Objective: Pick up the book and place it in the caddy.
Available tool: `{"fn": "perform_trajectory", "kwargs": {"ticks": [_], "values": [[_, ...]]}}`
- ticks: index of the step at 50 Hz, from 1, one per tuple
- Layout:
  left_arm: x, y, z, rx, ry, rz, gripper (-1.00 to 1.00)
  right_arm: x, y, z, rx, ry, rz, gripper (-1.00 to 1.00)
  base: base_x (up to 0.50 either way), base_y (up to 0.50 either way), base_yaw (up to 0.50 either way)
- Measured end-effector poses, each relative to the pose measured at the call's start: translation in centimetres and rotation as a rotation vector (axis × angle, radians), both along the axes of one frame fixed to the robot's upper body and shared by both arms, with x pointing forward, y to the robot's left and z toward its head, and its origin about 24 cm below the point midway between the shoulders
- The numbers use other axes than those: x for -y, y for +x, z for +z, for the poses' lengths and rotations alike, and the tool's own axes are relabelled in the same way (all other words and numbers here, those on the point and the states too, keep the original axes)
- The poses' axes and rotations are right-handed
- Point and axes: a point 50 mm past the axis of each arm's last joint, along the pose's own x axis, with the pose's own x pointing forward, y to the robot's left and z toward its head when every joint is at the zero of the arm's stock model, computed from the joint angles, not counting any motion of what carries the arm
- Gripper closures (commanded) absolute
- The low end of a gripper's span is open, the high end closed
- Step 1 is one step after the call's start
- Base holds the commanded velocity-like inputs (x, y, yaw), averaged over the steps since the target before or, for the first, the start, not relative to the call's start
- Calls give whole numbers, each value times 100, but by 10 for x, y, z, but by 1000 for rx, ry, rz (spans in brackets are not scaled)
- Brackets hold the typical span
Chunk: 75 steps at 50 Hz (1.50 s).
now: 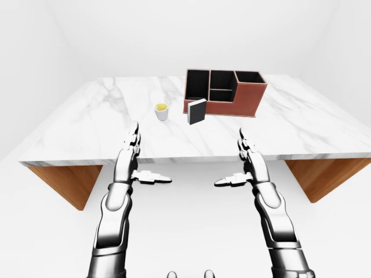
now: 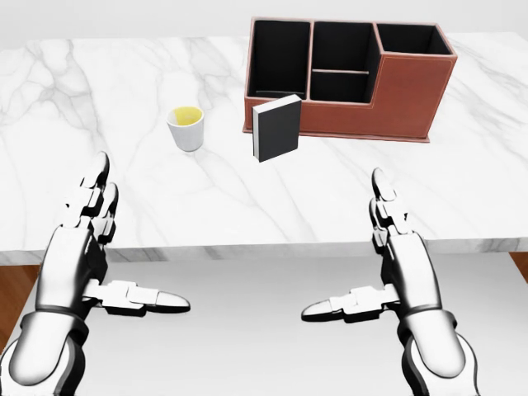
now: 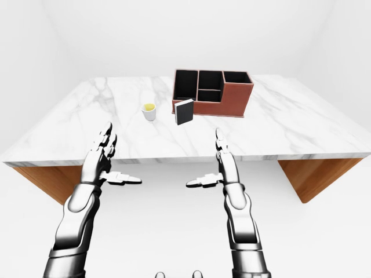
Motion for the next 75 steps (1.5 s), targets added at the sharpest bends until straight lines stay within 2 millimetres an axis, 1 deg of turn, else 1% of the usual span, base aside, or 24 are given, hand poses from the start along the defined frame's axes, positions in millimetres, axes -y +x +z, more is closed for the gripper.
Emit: {"fn": "perform_trajectory", "kwargs": {"ticks": [8,21,32,42,48,56,66,75], "values": [[-1,10,22,73,80,-29,-100,-3,4,32,124,-85,34,-100,0,0,0],[-6,29,66,185,250,-95,-100,-6,6,84,315,-289,91,-100,0,0,0],[-14,45,97,224,380,-137,-100,-4,10,116,402,-453,106,-100,0,0,0],[-18,53,126,287,414,-135,-100,-1,13,140,466,-530,103,-100,0,0,0],[-22,56,136,317,387,-93,-100,0,13,148,488,-551,101,-100,0,0,0],[-23,54,140,352,356,-59,-100,0,14,151,492,-567,106,-100,2,0,0],[-24,53,136,345,337,-47,-100,-2,17,148,476,-572,111,-100,22,0,0],[-26,56,128,315,321,-39,-100,-3,18,142,457,-573,113,-100,26,0,0]]}}
